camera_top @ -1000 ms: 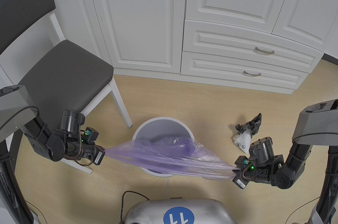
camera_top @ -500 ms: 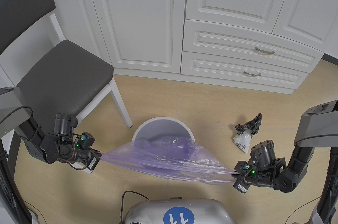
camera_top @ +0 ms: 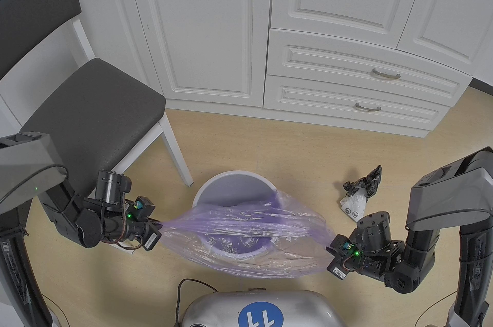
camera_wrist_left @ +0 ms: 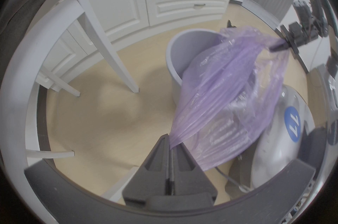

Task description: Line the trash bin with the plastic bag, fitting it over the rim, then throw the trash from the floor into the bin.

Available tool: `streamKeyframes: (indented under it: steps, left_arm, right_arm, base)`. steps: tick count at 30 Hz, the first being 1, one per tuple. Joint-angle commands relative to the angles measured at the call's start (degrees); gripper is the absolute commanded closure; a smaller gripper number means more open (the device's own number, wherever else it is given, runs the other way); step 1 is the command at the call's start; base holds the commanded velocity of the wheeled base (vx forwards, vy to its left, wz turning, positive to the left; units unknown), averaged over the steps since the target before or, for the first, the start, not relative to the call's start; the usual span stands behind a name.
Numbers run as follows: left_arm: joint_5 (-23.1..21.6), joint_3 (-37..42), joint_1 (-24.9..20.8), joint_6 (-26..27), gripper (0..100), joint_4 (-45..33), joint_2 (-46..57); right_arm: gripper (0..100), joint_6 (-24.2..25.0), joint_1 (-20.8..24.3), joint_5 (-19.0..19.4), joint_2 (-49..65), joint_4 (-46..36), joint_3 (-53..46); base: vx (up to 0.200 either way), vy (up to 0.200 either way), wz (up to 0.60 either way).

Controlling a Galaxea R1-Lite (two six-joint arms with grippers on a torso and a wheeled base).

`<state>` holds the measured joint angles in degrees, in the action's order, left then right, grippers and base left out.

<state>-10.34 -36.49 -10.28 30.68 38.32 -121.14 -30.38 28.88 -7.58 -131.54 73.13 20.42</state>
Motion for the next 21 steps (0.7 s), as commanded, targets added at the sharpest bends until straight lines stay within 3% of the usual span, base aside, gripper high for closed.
streamKeyframes:
  steps: [1, 6, 13, 18, 21]
  left_arm:
    - [3.2, -0.1, -2.6, -4.6, 100, 5.8, -5.1]
    - [4.4, -0.9, -2.6, -7.2, 100, 10.2, -6.3]
    - [6.2, -3.6, -2.0, -9.3, 100, 10.5, -8.6]
    - [11.1, -7.3, -2.5, -13.2, 100, 12.0, -13.2]
    - [11.3, -7.6, -2.0, -14.0, 100, 12.2, -13.0]
  right_arm:
    - [100, 0.1, -0.1, -0.9, -3.3, 1.8, 0.1]
    - [100, 0.6, -0.8, -1.0, -3.1, 2.0, 1.1]
    - [100, 4.1, -0.8, -3.8, -4.6, 5.9, 3.5]
    - [100, 4.6, -0.8, -4.1, -6.9, 8.7, 5.1]
    - [100, 4.5, -0.9, -4.2, -6.9, 9.3, 5.0]
  base:
    - [0.000, 0.000, 0.00]
    - [0.000, 0.000, 0.00]
    - [0.000, 0.000, 0.00]
    - [0.000, 0.000, 0.00]
    - [0.000, 0.000, 0.00]
